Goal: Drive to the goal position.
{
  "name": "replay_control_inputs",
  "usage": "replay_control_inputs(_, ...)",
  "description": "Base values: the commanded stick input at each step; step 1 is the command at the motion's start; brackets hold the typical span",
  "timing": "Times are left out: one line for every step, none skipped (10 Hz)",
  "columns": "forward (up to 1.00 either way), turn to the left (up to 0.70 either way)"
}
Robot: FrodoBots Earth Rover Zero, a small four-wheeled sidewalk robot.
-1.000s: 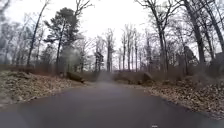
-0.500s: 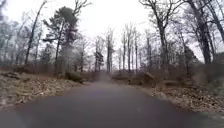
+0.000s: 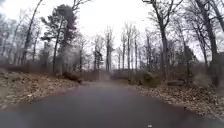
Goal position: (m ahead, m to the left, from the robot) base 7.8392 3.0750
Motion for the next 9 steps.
replay_control_inputs(1.00, 0.18)
replay_control_inputs(1.00, 0.04)
replay_control_inputs(1.00, 0.00)
replay_control_inputs(1.00, 0.00)
replay_control_inputs(1.00, 0.00)
replay_control_inputs(1.00, 0.00)
replay_control_inputs(1.00, 0.00)
replay_control_inputs(1.00, 0.00)
replay_control_inputs(1.00, 0.00)
